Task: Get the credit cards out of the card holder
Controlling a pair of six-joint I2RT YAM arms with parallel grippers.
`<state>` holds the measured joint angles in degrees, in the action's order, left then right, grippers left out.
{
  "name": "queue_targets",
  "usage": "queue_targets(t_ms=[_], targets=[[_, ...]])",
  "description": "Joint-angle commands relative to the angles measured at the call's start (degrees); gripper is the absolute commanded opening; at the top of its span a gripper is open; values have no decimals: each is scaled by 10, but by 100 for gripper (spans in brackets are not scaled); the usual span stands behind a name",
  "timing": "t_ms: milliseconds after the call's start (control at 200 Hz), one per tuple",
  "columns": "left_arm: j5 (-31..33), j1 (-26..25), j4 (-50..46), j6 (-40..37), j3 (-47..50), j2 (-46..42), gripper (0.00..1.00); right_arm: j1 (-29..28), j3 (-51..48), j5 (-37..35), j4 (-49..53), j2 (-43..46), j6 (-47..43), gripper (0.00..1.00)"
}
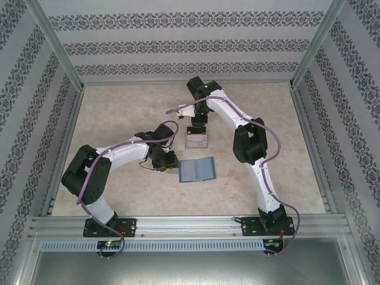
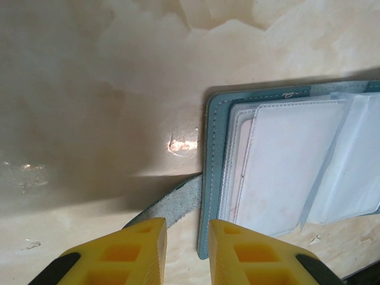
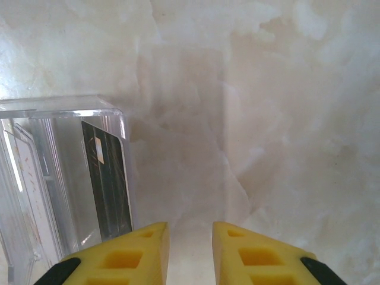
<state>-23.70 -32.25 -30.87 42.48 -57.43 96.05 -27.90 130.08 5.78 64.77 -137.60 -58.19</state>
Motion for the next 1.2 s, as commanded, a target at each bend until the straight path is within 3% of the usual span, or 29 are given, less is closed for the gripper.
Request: queue_targets(t_ms=[0, 375, 660, 859, 1194], targets=[[1, -1, -17, 0, 7, -12, 25, -7, -12, 0, 2, 8, 12, 27], [0, -1, -21, -4, 3, -12, 25, -11, -18, -5, 0, 19, 13, 27], [-4, -2, -11, -8, 0, -8, 25, -10, -68, 5, -58, 82, 56, 27], [-6, -1, 0, -12, -2, -3, 24, -9, -138, 41, -132, 142, 182, 25], [-30, -1, 31, -12, 2, 11, 17, -20, -314, 50, -266, 268, 496, 20]])
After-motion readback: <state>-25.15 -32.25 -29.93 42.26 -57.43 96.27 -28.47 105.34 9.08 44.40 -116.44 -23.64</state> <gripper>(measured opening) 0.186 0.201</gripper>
